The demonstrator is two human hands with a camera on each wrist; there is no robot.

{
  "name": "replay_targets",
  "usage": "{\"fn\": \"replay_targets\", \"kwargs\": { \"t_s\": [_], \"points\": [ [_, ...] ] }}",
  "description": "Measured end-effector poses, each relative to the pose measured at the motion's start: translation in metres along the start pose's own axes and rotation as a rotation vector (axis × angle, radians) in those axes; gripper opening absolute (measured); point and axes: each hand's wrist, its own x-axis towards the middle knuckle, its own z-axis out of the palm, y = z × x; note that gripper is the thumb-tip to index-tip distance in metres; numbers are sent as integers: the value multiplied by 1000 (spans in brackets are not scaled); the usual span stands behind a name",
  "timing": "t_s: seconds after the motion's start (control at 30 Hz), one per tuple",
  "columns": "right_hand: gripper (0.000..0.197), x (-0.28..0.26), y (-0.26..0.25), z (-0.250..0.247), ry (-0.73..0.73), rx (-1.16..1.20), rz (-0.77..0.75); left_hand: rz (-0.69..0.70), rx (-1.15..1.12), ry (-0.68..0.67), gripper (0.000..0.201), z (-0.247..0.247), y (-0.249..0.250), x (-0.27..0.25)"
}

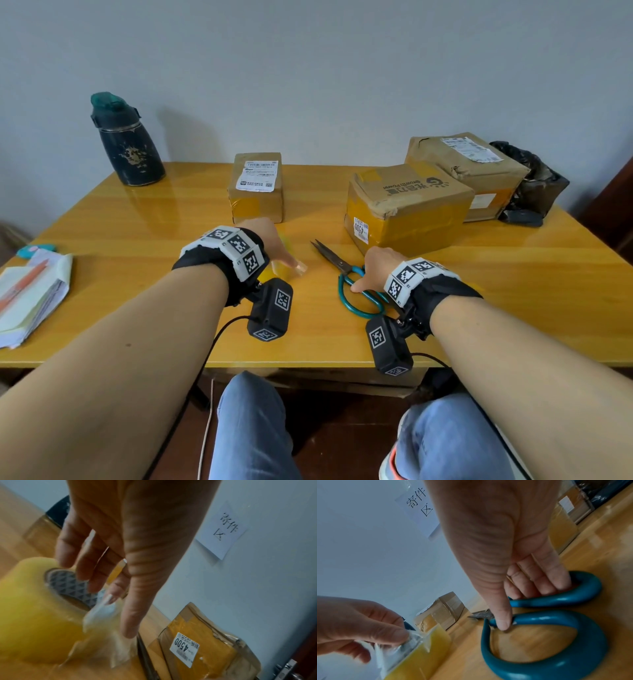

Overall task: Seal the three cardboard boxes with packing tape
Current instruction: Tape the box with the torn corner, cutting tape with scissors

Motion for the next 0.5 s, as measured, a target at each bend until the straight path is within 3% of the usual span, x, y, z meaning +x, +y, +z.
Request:
{"fn": "replay_targets", "kwargs": {
  "t_s": [0.1,0.3,0.5],
  "points": [
    [45,0,3,-3,0,26,-12,80,-29,-55,40,-8,7,-1],
    [34,-4,20,-13,33,321,-28,209,-578,-288,28,-17,10,-8],
    [23,-10,33,-29,58,631,-24,303,-951,-234,33,-15,24,-4]
  ]
}}
